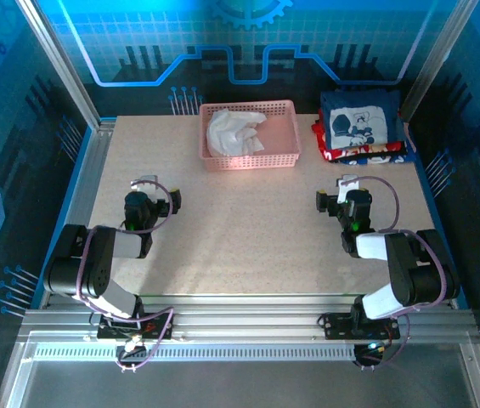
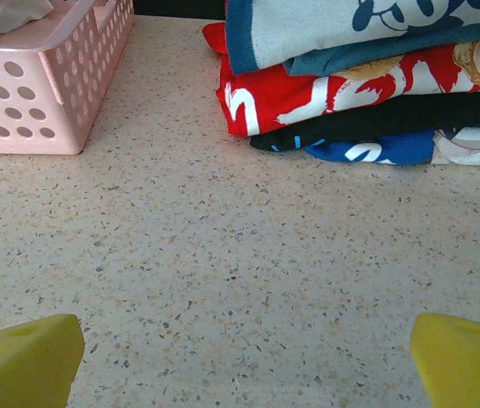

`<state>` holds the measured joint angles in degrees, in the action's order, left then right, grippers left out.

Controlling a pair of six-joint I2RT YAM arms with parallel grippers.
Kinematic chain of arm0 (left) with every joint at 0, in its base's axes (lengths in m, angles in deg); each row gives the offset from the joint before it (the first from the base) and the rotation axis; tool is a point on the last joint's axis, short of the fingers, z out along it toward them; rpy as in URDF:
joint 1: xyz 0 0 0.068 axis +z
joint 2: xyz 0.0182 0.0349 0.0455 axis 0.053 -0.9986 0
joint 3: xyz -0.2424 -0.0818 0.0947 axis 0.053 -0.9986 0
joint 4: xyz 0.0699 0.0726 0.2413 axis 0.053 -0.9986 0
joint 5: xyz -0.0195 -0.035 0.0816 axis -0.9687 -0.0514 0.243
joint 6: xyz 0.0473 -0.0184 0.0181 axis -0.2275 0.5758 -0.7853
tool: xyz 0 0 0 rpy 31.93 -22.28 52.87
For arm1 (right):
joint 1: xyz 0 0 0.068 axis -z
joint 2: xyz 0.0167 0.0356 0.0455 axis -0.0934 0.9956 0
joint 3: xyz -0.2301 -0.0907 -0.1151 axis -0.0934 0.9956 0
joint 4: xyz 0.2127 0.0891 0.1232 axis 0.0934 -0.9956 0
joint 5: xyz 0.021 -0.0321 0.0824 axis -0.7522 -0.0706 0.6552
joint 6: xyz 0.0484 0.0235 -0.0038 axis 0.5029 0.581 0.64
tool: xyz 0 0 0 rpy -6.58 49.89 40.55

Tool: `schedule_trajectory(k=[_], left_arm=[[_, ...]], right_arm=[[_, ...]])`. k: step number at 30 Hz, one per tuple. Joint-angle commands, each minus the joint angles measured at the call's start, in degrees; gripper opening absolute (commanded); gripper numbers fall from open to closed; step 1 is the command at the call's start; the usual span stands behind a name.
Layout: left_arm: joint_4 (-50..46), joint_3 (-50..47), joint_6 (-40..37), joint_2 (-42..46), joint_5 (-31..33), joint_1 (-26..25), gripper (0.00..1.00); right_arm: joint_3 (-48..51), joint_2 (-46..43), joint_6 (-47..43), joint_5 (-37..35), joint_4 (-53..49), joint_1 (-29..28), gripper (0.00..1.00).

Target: Fold and stack the t-shirts

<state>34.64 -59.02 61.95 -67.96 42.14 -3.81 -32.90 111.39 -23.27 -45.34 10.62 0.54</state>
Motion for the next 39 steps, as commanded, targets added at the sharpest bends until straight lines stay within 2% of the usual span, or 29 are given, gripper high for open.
schedule_trajectory(k=[1, 9, 10, 13, 15, 17, 20, 23, 26, 30, 35, 39], left_arm=[[0.43, 0.96, -1.17, 0.48, 0.46, -0.19, 0.99], [0.19, 1.01, -1.42, 1.3, 0.5, -0.23, 0.99], [-2.8, 1.79, -1.52, 3.83, 0.42, -0.34, 0.99], [-18.36, 6.45, -0.97, 13.61, 1.94, -0.72, 0.99], [-25.99, 10.62, 2.47, 18.51, 1.09, -0.72, 0.99], [-36.81, 18.63, 8.25, 19.35, -1.38, -0.76, 0.99], [-56.13, 34.85, 15.55, 12.57, -3.74, -0.81, 0.99], [-67.76, 48.72, 20.32, 2.48, -9.53, -0.81, 0.99], [-71.1, 58.53, 23.73, -6.55, -16.48, -0.96, 0.99], [-76.89, 69.39, 26.02, -17.62, -19.68, -1.73, 0.9], [-79.61, 76.76, 25.32, -25.73, -20.13, -3.47, 0.83], [-81.84, 80.57, 25.88, -30.68, -19.32, -3.71, 0.72]], right_arm=[[-0.78, 0.42, -0.12, -0.74, 1.59, 0.16, 1.0], [-1.34, 0.08, -0.49, -0.5, 0.92, 0.14, 1.0], [-3.94, -1.96, -1.01, 0.27, -5.59, -0.05, 1.0], [-18.5, -8.39, 1.64, -1.69, -36.18, -1.73, 1.0], [-24.48, -10.95, 3.15, 1.02, -46.6, -2.89, 1.0], [-30.38, -12.79, 3.71, 4.28, -54.66, -5.14, 1.0], [-39.66, -10.97, 7.09, 9.99, -65.79, -7.26, 1.0], [-51.25, -4.53, 11.67, 16.97, -76.1, -8.28, 1.0], [-60.66, 1.84, 12.89, 21.79, -81.36, -11.17, 1.0], [-72.59, 10.96, 13.42, 23.46, -86.01, -16.26, 1.0], [-84.27, 21.46, 17.13, 29.05, -89.74, -18.66, 1.0], [-92.87, 28.41, 18.1, 28.97, -92.47, -20.79, 1.0]])
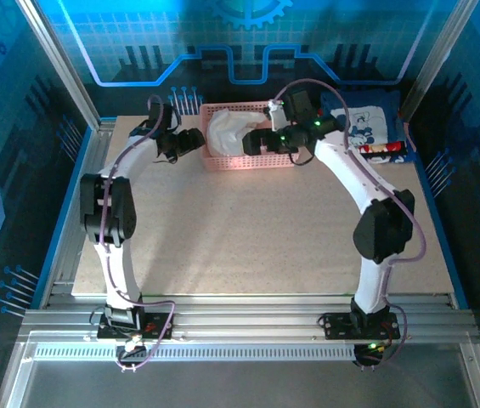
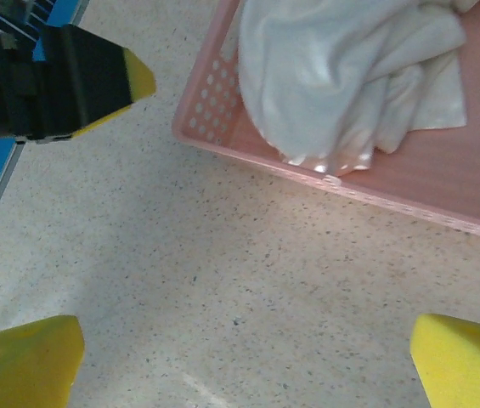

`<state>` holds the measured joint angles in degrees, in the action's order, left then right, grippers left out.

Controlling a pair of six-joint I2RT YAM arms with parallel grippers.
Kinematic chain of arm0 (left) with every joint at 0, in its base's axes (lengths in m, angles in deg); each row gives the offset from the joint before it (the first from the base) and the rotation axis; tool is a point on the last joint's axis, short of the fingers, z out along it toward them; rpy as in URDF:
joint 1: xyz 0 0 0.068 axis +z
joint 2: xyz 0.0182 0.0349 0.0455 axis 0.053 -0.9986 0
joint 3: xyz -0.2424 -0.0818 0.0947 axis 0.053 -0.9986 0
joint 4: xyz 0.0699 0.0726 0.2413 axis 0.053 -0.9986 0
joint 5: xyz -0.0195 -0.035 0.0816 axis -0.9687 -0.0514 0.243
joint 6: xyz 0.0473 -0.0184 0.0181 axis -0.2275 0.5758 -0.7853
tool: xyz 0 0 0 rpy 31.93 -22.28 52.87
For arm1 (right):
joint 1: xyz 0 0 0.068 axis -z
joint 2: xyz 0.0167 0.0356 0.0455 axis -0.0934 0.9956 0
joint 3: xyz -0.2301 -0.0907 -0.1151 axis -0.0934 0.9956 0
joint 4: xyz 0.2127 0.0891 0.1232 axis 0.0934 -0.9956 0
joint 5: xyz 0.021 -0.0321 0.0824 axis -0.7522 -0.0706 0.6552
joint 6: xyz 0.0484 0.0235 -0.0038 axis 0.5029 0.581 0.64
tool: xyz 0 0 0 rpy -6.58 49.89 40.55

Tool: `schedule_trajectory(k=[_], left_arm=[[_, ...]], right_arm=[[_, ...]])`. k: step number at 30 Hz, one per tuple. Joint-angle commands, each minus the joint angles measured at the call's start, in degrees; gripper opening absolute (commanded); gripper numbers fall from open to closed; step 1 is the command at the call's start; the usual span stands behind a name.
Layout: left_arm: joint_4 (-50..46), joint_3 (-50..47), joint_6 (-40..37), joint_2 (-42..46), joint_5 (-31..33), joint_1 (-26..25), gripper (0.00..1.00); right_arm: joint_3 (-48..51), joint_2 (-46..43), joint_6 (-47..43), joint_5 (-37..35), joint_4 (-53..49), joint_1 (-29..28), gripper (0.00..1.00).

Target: Fold and stack the t-shirts

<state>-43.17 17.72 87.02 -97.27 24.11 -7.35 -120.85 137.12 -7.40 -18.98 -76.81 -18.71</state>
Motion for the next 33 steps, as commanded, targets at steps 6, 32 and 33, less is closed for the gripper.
schedule_trajectory(k=[6, 32, 33], left_arm=[[-3.48, 3.74, 1.71, -5.51, -0.94, -0.69, 0.51], [-6.76, -7.9, -5.97, -0.64, 2.28, -6.54, 0.0], [-7.01, -8.9, -6.35, 0.21, 2.77, -6.9, 0.0]], right_arm=[[-14.39, 10.19, 4.77, 2.16, -7.58, -2.6, 1.0], [-32.29, 29.29, 6.37, -7.08, -11.82, -3.38, 1.0], [-32.63, 29.97, 6.47, -7.38, -11.65, -3.36, 1.0]])
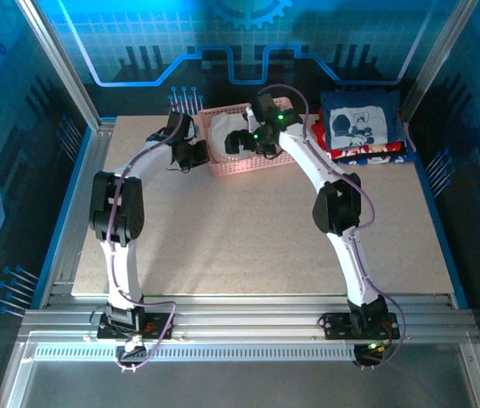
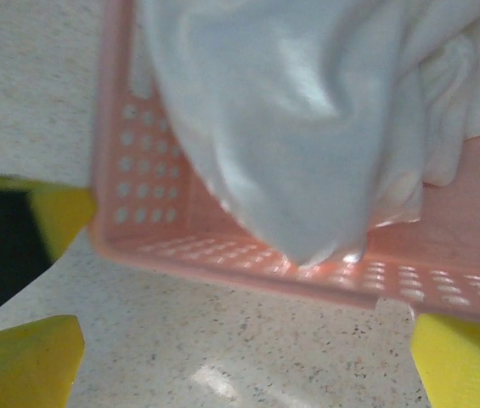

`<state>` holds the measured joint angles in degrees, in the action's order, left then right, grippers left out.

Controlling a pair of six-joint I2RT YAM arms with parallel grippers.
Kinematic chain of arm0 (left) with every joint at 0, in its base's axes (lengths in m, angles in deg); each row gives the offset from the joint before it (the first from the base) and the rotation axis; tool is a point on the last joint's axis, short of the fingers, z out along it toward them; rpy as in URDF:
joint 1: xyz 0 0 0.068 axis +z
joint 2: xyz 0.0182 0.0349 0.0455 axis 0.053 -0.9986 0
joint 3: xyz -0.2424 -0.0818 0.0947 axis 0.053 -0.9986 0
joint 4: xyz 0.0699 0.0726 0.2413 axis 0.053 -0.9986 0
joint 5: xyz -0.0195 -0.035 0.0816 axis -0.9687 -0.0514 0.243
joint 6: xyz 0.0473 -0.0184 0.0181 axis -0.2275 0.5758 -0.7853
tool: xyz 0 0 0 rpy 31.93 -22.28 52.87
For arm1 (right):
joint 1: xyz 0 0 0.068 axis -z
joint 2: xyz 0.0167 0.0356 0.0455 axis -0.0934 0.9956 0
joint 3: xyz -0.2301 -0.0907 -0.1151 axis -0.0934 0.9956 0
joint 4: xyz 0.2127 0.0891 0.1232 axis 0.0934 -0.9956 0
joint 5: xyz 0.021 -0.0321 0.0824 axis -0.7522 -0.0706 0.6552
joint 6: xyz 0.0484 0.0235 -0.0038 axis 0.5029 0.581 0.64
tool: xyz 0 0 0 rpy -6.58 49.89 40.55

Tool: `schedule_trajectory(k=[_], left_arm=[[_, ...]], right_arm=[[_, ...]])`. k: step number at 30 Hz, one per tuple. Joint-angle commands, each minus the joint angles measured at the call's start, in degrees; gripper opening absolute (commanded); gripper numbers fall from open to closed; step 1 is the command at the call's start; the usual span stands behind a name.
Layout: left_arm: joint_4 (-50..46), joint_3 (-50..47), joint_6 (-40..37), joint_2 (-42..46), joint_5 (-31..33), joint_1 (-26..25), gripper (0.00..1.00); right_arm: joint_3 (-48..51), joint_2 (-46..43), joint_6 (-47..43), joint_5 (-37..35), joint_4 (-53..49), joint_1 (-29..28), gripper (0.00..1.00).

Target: Fold and stack the t-shirts

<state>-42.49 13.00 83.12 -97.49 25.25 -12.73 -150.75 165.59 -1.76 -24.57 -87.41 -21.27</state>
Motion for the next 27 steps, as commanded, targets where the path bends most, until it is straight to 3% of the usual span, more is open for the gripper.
schedule_trajectory(k=[1, 12, 21, 23, 27], left_arm=[[-7.51, -5.48, -2.6, 1.33, 1.78, -1.85, 0.0], [-6.83, -20.1, -3.52, 11.82, 3.01, -2.53, 0.0], [-7.29, -23.43, -3.56, 15.12, 3.09, -2.44, 0.0], [-7.53, -23.51, -3.72, 15.37, 3.59, -2.35, 0.0], [-7.08, -23.74, -1.89, 16.9, 4.44, -1.58, 0.09]], right_arm=[[-3.41, 2.52, 1.14, -2.42, -1.02, -0.79, 1.0], [-7.19, 8.59, 1.72, -4.03, 0.81, -0.96, 0.96], [-7.19, 11.78, 0.84, 2.64, 6.97, -3.6, 0.92], [-7.19, 12.4, 1.3, 3.04, 7.66, -4.13, 0.87], [-7.26, 13.1, 3.36, 3.66, 8.05, -3.99, 0.55]])
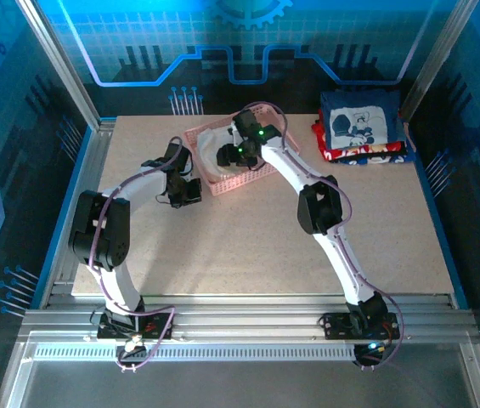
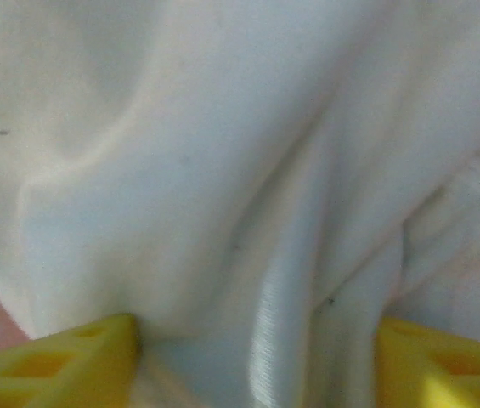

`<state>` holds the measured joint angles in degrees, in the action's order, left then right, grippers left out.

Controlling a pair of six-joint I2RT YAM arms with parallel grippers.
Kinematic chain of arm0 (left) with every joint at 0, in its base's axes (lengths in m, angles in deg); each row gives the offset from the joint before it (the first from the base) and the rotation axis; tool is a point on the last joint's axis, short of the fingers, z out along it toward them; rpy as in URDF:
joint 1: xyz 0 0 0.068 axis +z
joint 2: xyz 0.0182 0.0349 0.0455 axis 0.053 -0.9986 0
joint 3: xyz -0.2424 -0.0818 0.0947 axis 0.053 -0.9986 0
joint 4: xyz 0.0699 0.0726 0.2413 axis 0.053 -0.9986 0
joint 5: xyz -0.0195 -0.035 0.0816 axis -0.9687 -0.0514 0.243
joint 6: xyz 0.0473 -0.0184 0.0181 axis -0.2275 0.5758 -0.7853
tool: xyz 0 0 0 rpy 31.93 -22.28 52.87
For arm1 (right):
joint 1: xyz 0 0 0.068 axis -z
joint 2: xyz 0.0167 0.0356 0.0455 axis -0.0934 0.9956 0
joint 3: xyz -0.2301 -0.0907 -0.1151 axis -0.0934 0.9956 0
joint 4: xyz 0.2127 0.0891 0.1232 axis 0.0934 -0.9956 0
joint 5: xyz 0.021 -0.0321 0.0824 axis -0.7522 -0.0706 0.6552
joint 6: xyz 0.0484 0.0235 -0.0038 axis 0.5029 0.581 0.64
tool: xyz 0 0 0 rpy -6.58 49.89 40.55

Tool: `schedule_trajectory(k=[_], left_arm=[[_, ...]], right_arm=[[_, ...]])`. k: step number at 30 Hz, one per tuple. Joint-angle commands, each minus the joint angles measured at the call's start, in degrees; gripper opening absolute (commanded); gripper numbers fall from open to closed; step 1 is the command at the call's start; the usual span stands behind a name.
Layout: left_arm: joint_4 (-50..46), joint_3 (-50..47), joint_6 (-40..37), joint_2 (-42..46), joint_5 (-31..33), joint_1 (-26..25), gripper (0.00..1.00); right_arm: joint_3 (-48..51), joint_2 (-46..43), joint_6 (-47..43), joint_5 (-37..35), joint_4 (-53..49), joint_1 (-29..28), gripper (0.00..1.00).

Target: Fold and stack the t-shirts

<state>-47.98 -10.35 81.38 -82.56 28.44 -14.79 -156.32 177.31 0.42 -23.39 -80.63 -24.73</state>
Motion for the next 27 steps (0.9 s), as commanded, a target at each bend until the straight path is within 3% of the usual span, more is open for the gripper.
schedule_trajectory(k=[1, 5, 7, 10, 12, 18, 27], left_arm=[[-0.72, -0.58, 0.82, 3.12, 0.67, 0.71, 0.13], [4.61, -2.11, 6.12, 8.78, -4.47, 1.72, 0.31], [7.48, -2.86, 9.57, 11.73, -6.39, 2.24, 0.46], [10.27, -3.2, 13.43, 13.63, -7.96, 2.76, 0.59], [10.24, -2.48, 15.09, 12.58, -9.09, 3.04, 0.63], [11.95, -3.07, 20.46, 8.86, -7.63, 4.09, 0.65], [19.53, 0.0, 28.49, 1.02, -9.72, 4.19, 0.65]], right_arm=[[-1.71, 1.06, 1.56, 3.13, 1.78, -0.39, 0.45], [-1.54, -2.04, 2.13, 5.4, 5.19, -0.28, 0.16], [-1.57, -4.49, 2.88, 5.78, 6.76, -0.26, 0.02], [-1.62, -8.7, 4.44, 6.26, 9.35, 0.14, 0.0], [-1.79, -11.69, 5.47, 6.94, 11.56, 0.46, 0.0], [-7.02, -20.92, 7.12, 7.97, 15.06, 2.83, 0.0], [-7.98, -39.75, 4.8, 6.17, 8.17, 10.67, 0.0]])
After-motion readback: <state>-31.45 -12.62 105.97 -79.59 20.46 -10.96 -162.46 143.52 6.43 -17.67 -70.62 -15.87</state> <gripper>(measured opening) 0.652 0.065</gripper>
